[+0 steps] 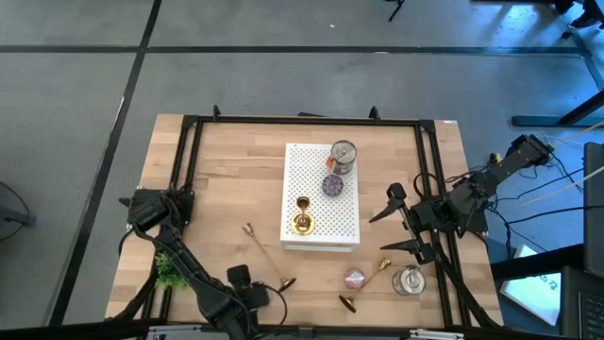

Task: Pick & Place candle stick holders
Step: Put the left silver scented candle on the shelf

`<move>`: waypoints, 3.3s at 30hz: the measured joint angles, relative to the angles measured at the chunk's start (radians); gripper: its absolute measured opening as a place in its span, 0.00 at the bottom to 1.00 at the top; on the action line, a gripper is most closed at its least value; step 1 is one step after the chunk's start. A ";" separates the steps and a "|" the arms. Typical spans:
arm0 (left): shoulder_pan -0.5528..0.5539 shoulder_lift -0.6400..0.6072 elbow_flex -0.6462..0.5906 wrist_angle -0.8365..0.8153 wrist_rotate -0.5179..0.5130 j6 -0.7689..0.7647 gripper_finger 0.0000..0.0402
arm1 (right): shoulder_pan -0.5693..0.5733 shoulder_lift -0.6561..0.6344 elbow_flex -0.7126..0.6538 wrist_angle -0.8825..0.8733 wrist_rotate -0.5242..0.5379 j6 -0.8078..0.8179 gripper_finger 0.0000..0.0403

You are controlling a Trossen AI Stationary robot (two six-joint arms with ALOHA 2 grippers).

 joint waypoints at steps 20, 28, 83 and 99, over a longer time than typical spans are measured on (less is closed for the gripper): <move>-0.026 -0.001 0.001 0.046 -0.225 0.019 0.88 | -0.001 0.455 -0.001 0.131 0.132 0.066 0.77; -0.036 -0.002 0.001 0.055 -0.289 0.018 0.88 | 0.000 0.698 0.000 0.364 0.175 0.275 0.77; -0.036 -0.002 0.001 0.093 -0.323 0.008 0.88 | 0.259 0.736 0.165 -0.068 0.508 0.648 0.70; -0.036 -0.002 0.001 0.093 -0.336 0.001 0.88 | 0.225 0.800 0.166 -0.133 0.574 0.748 0.18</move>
